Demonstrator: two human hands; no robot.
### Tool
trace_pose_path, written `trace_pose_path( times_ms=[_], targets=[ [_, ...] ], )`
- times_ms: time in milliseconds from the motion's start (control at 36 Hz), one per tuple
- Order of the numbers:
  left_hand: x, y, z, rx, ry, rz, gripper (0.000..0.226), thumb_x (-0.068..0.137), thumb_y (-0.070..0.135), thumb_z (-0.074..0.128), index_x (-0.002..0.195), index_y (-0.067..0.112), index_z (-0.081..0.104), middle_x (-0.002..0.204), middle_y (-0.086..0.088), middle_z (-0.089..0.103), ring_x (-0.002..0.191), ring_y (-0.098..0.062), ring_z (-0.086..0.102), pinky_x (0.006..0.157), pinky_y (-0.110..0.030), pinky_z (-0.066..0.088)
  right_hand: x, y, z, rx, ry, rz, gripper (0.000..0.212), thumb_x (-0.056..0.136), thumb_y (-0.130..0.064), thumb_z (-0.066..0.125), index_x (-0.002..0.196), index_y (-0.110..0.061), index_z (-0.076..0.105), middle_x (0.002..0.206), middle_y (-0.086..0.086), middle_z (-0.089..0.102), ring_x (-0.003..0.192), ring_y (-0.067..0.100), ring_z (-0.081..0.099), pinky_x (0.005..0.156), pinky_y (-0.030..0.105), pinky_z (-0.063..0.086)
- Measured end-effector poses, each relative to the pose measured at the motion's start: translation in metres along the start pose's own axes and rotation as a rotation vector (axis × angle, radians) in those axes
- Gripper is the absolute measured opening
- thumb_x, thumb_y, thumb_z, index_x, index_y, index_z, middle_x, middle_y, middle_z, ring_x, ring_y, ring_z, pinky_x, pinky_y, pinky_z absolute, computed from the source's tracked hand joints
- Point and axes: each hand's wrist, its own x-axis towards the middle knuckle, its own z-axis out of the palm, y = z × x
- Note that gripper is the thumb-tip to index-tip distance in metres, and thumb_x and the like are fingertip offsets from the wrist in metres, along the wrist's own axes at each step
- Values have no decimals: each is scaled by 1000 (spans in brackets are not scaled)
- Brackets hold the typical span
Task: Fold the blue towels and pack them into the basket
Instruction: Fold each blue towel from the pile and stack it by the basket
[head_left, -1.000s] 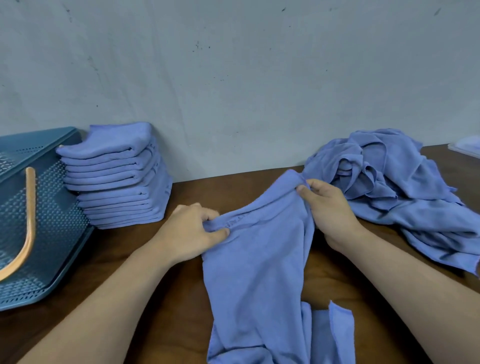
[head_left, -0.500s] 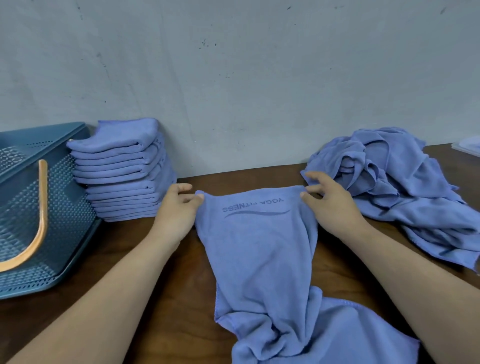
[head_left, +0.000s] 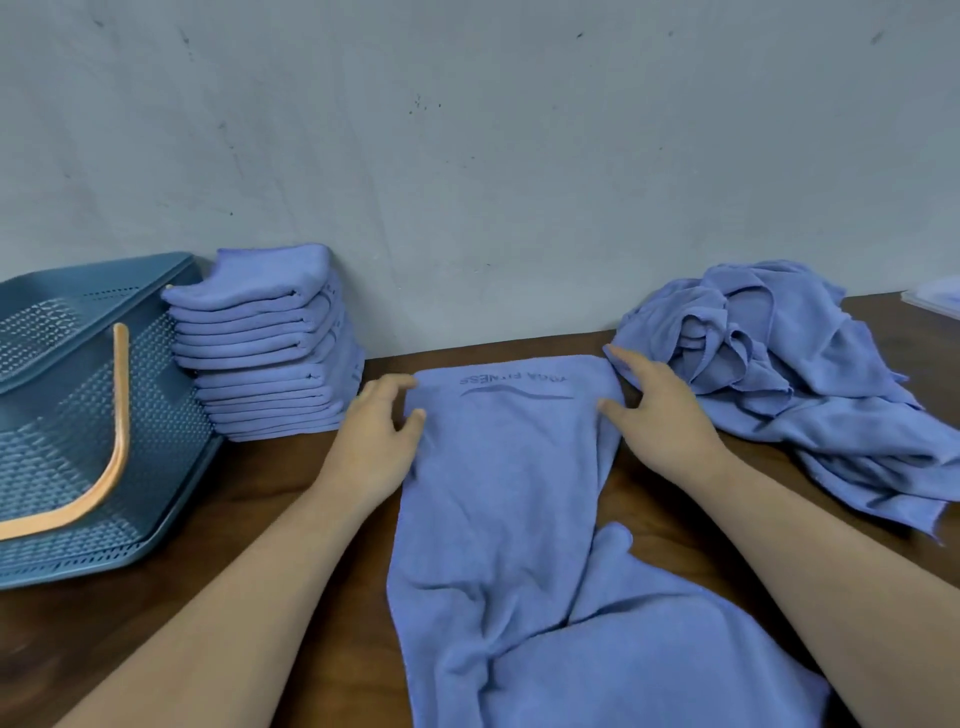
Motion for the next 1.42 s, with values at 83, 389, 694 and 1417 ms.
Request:
trace_pose_path(
  times_ms=[83,389,694,1417],
  targets=[
    [-14,6,-1,32,-12,83,19,103,28,61,121,31,67,115,14,61,108,-12,57,100,-36,49,-16,-6,-7,-122,35,74,35,99,-46,65,131,-33,62,131,0,60,125,32,53,103,53,49],
    [-73,32,-9,323,-416,37,71,102,75,27,165,44,21,174,23,8,161,0,1,132,-44,0,-52,-27,-11,-166,-71,115,19,97,-55,65,83,-42,63,86,-17,66,93,16,61,91,47,50],
    [-57,16,-21,415,-400,-81,68,106,68,24,168,41,16,176,19,5,162,-6,-2,131,-52,0,-41,-46,-18,753,-159,287,16,104,-21,66,109,-8,57,112,12,67,100,32,70,99,42,59],
    [-71,24,-34,58,-82,239,19,107,34,58,123,33,67,124,22,63,122,-4,55,107,-26,42,-57,-35,-22,151,-26,-160,19,98,-28,74,115,-33,71,107,-7,55,88,3,59,81,8,43]
  ],
)
